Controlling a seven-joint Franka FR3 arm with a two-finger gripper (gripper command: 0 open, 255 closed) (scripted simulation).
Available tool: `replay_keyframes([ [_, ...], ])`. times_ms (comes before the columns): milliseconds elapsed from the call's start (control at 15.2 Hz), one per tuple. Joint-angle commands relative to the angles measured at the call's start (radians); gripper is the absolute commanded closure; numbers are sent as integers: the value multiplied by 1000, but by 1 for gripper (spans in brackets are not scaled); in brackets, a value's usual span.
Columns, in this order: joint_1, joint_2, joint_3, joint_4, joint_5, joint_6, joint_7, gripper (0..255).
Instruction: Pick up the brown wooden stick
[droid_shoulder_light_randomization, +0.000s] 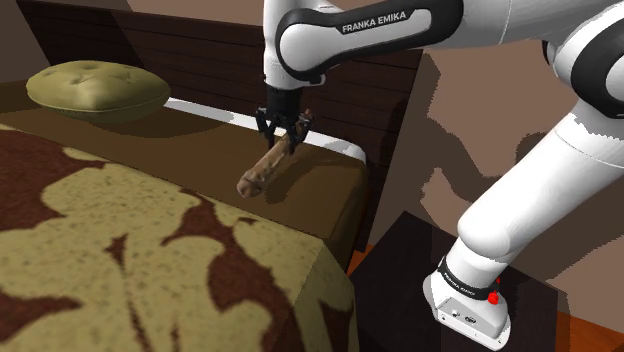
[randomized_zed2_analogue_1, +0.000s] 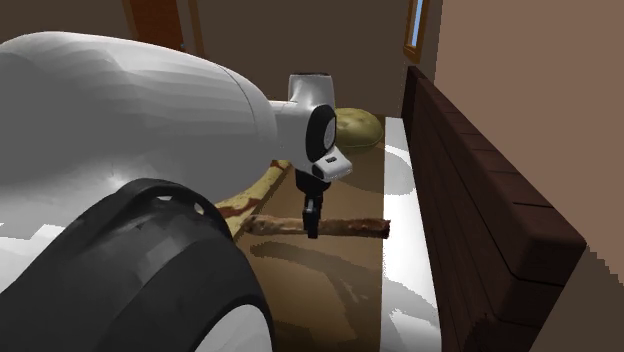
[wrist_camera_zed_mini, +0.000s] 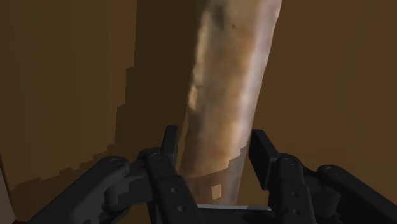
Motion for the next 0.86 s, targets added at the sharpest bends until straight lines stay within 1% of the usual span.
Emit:
replay_keyframes([
  [0,-1,-2,-2,26,0,-27,0,255],
  [660,-5,1,-8,163,-5,-162,3,255],
  [792,-5,1,-8,165,-5,-164,3,255],
])
